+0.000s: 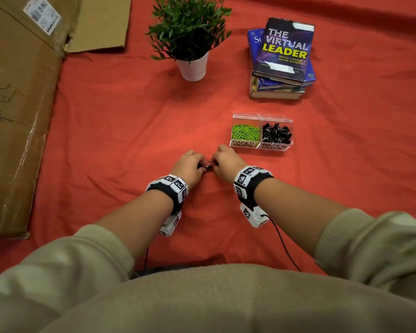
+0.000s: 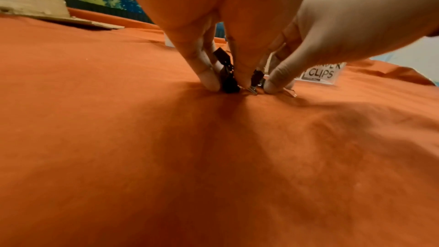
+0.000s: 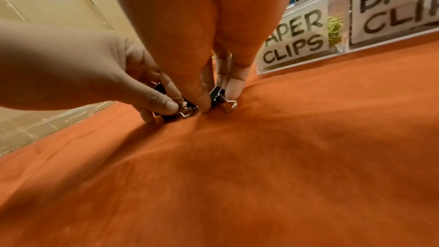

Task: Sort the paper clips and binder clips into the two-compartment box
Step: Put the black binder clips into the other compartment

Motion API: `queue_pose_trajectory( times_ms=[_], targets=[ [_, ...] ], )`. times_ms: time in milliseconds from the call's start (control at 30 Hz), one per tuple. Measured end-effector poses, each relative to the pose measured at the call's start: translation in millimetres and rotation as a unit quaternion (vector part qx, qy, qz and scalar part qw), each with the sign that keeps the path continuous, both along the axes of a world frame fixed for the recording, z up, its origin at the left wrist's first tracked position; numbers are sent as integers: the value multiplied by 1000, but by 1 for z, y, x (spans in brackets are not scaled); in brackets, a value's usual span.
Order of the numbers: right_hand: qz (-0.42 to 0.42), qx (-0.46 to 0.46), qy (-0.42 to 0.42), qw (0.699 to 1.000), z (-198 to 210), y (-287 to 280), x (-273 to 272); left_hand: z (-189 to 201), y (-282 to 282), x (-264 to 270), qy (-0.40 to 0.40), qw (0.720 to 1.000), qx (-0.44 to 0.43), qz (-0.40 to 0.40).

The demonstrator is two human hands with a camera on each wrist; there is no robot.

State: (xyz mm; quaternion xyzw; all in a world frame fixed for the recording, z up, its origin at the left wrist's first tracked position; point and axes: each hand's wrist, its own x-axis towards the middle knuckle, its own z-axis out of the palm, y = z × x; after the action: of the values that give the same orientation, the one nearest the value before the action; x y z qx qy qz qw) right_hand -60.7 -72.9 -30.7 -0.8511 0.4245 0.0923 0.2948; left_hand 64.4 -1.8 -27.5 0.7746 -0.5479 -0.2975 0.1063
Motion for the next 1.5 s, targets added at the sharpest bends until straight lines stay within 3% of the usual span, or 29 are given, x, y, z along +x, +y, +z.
queue_pose_trajectory(
  times_ms=[267,433,600,700,933,1167,1333,1500],
  targets=[
    [-105,44,-34,993,-7,9,-41,0,2,-2,30,999,2,27],
    [-229,70,-111,965,10,2,-78,5,0,-11,62,996,10,63],
    [-342,-55,-204,916,46,-47,-121,24,-25,-40,117,991,-35,46],
    [-377,-79,-181,905,54,-78,-138,42,-57,-65,126,990,-65,17],
    [-267,-48,-114,956,50,-84,-131,52,-125,-117,92,992,-84,-24],
    [-294,-52,-150,942,48,-95,-150,40,-143,-136,84,991,-88,-52],
    [-254,-49,-148,955,45,-101,-152,40,-130,-127,31,988,-125,-82],
    [-194,-50,-105,974,40,-103,-143,34,-122,-124,-36,986,-96,-129]
  ],
)
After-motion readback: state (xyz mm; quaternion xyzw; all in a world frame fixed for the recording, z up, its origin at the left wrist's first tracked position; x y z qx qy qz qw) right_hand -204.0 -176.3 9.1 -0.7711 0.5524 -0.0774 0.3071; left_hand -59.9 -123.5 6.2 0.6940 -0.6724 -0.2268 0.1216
